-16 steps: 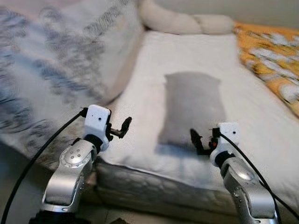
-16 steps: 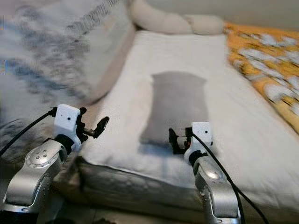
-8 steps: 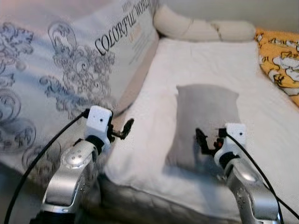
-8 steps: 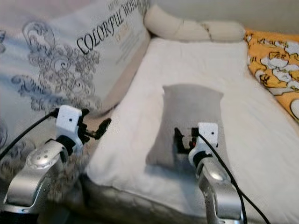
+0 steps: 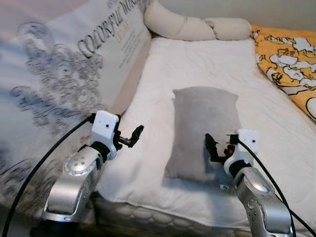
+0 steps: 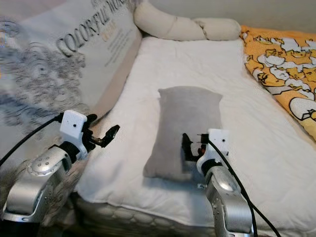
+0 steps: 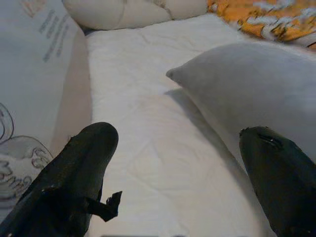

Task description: Clean up the room

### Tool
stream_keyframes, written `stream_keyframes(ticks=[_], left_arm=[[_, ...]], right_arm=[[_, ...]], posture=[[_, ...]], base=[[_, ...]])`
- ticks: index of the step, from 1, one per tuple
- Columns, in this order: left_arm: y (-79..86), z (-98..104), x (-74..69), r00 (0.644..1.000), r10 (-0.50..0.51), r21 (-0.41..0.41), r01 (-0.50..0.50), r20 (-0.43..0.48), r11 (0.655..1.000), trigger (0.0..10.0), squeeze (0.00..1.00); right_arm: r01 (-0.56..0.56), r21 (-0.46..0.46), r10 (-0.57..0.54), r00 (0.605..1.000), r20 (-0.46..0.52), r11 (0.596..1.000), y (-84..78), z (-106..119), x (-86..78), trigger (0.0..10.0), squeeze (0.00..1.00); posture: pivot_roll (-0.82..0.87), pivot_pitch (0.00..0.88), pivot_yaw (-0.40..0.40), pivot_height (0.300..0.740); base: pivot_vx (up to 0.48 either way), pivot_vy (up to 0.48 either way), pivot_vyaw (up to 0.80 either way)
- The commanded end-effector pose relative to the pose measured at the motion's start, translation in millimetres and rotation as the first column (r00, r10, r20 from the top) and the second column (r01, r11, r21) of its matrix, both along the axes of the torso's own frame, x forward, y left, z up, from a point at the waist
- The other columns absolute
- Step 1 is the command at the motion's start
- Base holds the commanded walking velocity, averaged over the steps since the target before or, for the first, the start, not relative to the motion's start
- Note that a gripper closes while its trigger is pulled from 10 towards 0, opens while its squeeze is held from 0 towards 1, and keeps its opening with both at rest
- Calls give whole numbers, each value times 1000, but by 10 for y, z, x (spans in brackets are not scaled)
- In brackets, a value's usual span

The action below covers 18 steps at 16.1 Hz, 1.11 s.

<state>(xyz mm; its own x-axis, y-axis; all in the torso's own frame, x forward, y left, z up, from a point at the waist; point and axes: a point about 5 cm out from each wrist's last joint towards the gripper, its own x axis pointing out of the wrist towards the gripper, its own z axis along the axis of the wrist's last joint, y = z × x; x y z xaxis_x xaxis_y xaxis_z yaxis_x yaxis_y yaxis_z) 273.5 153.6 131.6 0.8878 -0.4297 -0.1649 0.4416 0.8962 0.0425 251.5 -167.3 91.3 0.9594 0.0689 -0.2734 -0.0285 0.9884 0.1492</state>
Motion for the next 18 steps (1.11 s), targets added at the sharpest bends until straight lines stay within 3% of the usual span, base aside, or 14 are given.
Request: stream_keyframes(ticks=[1,4,7,10,12,14,16,18], left_arm=[[10,40,78,999,-30,-37,29,-18,999,10000,1000],[-42,70,273,993,-99,-78,95,-59,992,10000,1000],[-286,-9,476,960,-240,-213,207,-141,955,10000,1000],[-624,-122,639,901,-378,-355,289,-213,889,10000,1000],[-752,-218,703,882,-391,-441,250,-264,862,10000,1000],[-789,-391,730,876,-339,-434,173,-342,884,10000,1000],[-796,-645,655,845,-285,-425,77,-452,902,10000,1000],[-862,-733,593,814,-306,-486,33,-493,873,10000,1000]], right_arm=[[7,8,-7,999,39,1000,-67,113,65,10000,1000],[-2,-27,3,1000,29,1000,-215,133,165,10000,1000],[-16,-112,12,999,-32,994,-468,121,263,10000,1000],[-10,-167,-3,997,-77,986,-702,162,255,10000,1000],[13,-180,-33,994,-105,984,-834,147,184,10000,1000],[45,-167,-67,990,-125,985,-967,108,123,10000,1000],[87,-89,-98,988,-123,992,-1089,92,90,10000,1000],[114,-1,-113,987,-115,993,-1139,83,70,10000,1000]], posture=[[-21,0,27,740],[-38,0,39,740],[-83,0,68,740],[-146,0,101,740],[-189,0,119,740],[-221,0,133,740],[-252,0,147,740],[-267,0,151,740]], base=[[0,0,0],[0,0,0],[0,0,0],[0,0,0],[0,0,0],[0,0,0],[0,0,0],[0,0,0]])
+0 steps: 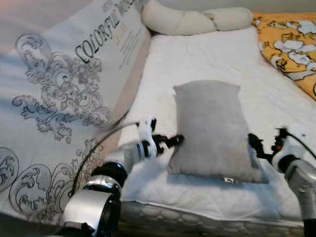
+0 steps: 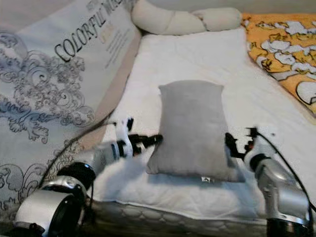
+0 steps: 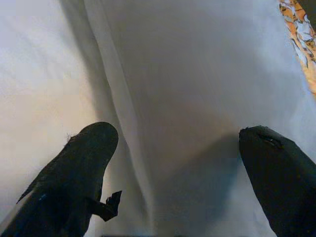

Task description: Clean up the room

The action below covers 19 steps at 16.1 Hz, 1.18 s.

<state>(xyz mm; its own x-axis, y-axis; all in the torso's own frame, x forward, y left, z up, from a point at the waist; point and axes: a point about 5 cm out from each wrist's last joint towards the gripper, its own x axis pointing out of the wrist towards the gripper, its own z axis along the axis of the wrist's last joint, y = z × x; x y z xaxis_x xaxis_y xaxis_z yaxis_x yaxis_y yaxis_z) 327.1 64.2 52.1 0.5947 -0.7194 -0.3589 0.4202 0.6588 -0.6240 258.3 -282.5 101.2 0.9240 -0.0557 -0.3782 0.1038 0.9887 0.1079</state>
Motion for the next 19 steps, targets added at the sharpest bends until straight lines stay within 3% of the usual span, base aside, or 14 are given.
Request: stream_keyframes(ticks=[1,5,6,7,9,10,11,12,13,19], left_arm=[[2,42,39,1000,23,-26,-23,-7,999,10000,1000],[-272,-26,-59,993,63,-147,-78,-102,986,10000,1000],[-359,-21,-78,990,67,-176,-88,-123,980,10000,816],[-429,-31,-108,992,46,-164,-64,-114,984,10000,0],[-485,-66,-159,993,13,-148,-30,-117,988,10000,0],[-490,-70,-168,995,-2,-145,-13,-102,989,10000,0],[-489,-62,-165,997,-6,-152,-7,-83,988,1804,0],[-487,-58,-162,997,-5,-156,-7,-76,988,1804,0],[-488,-57,-163,997,-6,-163,-6,-73,987,0,0],[-574,-93,-254,993,-103,-156,93,-58,983,0,0]], right_arm=[[4,64,-4,1000,-1,998,-3,-26,-6,10000,1000],[44,262,-36,999,-35,964,-84,-255,-61,10000,1000],[25,356,-1,998,-68,934,-35,-382,-83,10000,792],[1,449,45,995,-93,894,49,-511,-102,10000,0],[-76,519,141,986,-87,851,223,-593,-99,10000,0],[-123,540,183,981,-60,833,301,-575,-81,9255,0],[-166,569,222,975,-30,805,372,-542,-61,1529,0],[-183,580,239,971,-21,794,394,-534,-54,1529,0],[-206,591,270,963,-21,780,428,-541,-48,0,0],[-232,578,299,954,-22,782,486,-561,-4,0,0]], posture=[[-268,0,152,740],[-285,0,161,740],[-290,0,166,740],[-290,0,168,740],[-285,0,167,740],[-277,0,163,740],[-269,0,160,740],[-267,0,159,740],[-262,0,154,740],[-250,0,152,740]], base=[[0,0,0],[0,0,0],[0,0,0],[0,0,0],[0,0,0],[0,0,0],[0,0,0],[0,0,0],[0,0,0],[0,0,0]])
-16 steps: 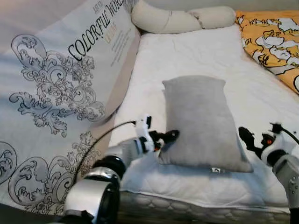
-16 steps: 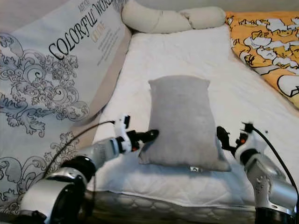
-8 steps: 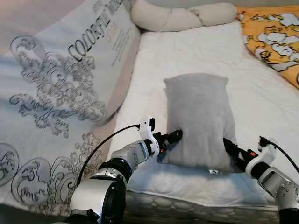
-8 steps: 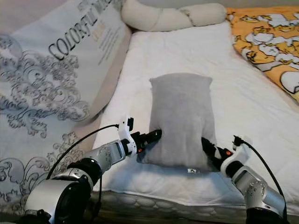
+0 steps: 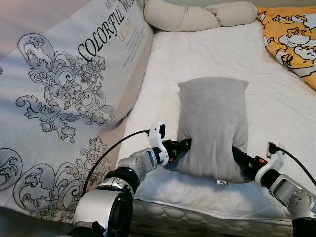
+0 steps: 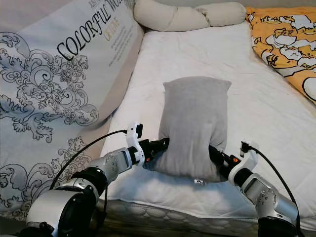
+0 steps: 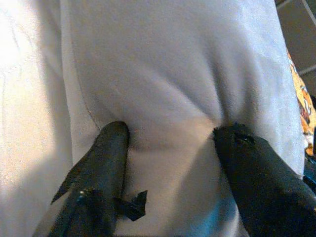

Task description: Clean up the room

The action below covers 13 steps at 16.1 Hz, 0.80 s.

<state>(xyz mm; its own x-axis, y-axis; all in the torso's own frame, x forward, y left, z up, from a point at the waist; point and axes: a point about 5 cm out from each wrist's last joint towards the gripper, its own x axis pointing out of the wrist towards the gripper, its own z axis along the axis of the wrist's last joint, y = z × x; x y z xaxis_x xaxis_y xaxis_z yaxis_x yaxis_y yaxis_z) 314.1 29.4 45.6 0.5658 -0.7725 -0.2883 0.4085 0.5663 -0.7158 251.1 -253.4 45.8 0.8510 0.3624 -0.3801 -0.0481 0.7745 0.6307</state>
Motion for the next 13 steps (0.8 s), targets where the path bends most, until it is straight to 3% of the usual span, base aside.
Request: stream_keyframes(ticks=[1,13], left_arm=[[-234,-33,-132,996,-85,-26,84,-19,996,0,0],[-267,-60,-163,995,-92,-6,92,-29,996,0,0]], right_arm=[[-76,32,76,997,7,997,197,-12,68,0,0],[-11,-32,12,1000,5,999,136,-64,80,0,0]], posture=[[-250,0,154,740],[-256,0,167,740]], base=[[0,0,0],[0,0,0]])
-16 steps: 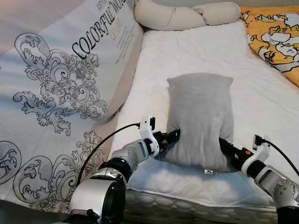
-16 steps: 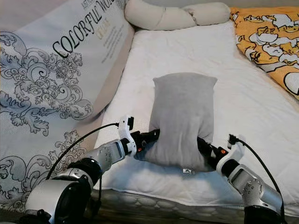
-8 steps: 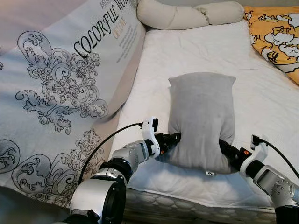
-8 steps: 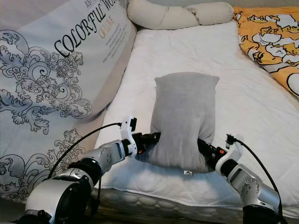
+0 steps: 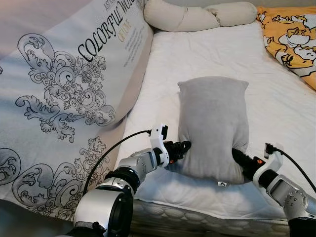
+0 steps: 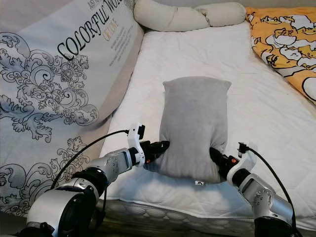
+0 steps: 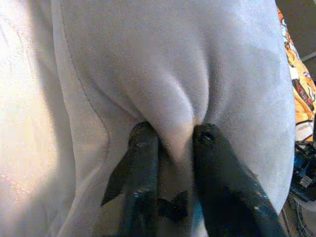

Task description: Clean up the room

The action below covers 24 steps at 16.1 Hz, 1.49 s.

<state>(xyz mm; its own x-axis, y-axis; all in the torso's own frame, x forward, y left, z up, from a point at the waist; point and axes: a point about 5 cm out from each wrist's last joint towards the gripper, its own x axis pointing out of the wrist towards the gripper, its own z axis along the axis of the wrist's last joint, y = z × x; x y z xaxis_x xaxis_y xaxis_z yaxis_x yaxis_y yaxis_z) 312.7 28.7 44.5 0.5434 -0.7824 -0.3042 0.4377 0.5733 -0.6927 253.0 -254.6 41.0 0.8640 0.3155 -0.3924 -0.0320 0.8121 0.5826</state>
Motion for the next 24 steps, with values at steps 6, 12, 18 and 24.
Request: stream_keyframes(ticks=[6,12,18,24], left_arm=[[-251,-2,-113,998,-63,-37,63,3,997,0,0],[-38,384,229,992,82,-177,-63,98,982,0,0],[198,956,489,953,175,-323,-89,247,942,0,0],[780,1425,436,846,146,-181,-59,514,982,0,0]], right_arm=[[-24,4,24,999,49,1000,181,43,120,0,0],[-51,54,41,984,171,997,453,258,329,0,0],[-121,90,93,959,267,988,832,506,681,0,0],[-216,39,200,950,240,976,1424,512,1008,0,0]], posture=[[-236,0,164,740],[-174,0,132,740],[-92,0,89,740],[0,0,51,740]], base=[[0,0,0],[0,0,0],[0,0,0],[0,0,0]])
